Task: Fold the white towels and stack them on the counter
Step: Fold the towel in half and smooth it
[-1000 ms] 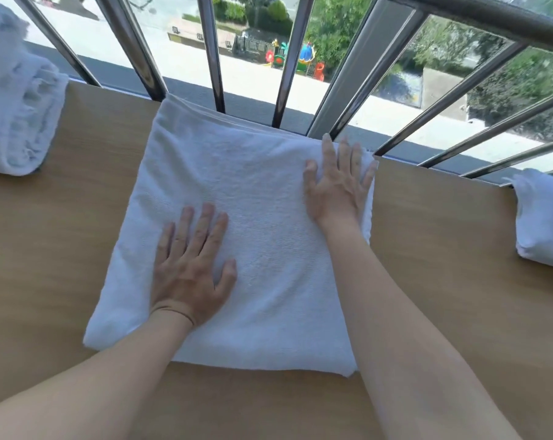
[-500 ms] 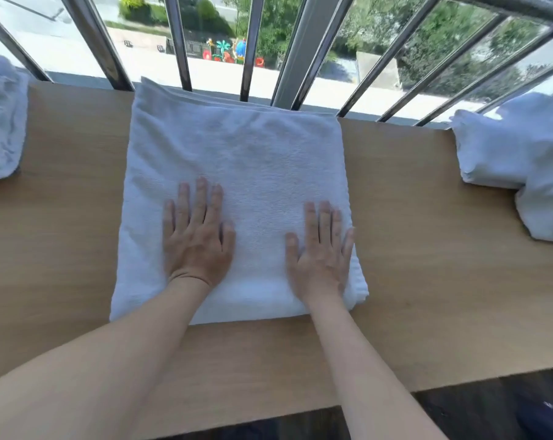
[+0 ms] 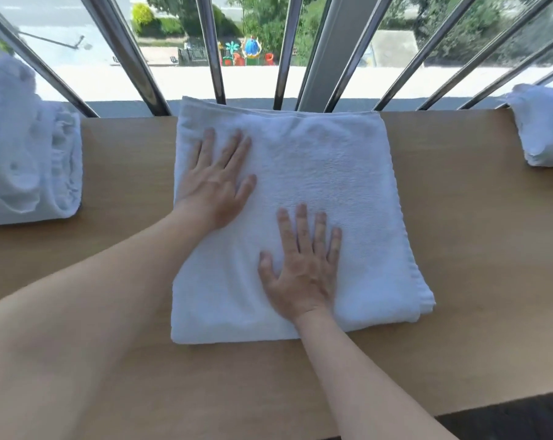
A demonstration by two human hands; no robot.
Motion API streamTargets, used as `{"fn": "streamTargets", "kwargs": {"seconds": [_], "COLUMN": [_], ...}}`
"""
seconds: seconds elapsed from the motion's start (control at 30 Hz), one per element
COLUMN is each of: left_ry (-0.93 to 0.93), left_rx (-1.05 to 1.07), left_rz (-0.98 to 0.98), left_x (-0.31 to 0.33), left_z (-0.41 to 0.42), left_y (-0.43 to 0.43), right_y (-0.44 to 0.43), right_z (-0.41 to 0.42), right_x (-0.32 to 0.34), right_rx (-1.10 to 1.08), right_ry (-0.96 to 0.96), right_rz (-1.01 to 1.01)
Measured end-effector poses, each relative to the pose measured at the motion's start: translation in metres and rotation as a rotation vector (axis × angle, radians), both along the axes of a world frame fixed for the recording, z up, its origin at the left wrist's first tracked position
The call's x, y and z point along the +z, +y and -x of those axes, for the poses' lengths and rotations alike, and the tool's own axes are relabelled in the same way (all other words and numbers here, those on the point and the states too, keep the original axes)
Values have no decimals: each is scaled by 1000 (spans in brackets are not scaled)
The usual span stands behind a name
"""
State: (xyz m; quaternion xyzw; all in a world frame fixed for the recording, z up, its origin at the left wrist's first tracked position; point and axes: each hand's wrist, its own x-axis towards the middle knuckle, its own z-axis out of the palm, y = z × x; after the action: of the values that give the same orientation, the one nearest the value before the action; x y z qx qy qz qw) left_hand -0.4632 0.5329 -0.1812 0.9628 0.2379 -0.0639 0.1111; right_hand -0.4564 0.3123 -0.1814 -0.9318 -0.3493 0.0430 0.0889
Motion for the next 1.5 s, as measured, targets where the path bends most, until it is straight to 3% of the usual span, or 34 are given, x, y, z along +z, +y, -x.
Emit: {"fn": "streamTargets", "kwargs": {"seconds": [0.47, 0.83, 1.07, 1.3, 1.5], "left_ry": [-62, -72, 43, 30, 60], "left_rx": [93, 91, 59, 60, -75], "left_rz": [-21, 51, 24, 70, 38], "left_x": [3, 3, 5, 7, 3], "left_z": [-34, 63, 123, 166, 184], "left_y": [20, -93, -135, -157, -157], "right_y": [1, 1, -2, -25, -106], "right_z": [-3, -4, -1, 8, 41], "right_x": [-4, -9, 2, 8, 16], "right_rx": [-27, -51, -63, -7, 55], "right_ry": [-18, 16, 58, 143, 127], "right_rz": [-29, -39, -27, 242, 260]}}
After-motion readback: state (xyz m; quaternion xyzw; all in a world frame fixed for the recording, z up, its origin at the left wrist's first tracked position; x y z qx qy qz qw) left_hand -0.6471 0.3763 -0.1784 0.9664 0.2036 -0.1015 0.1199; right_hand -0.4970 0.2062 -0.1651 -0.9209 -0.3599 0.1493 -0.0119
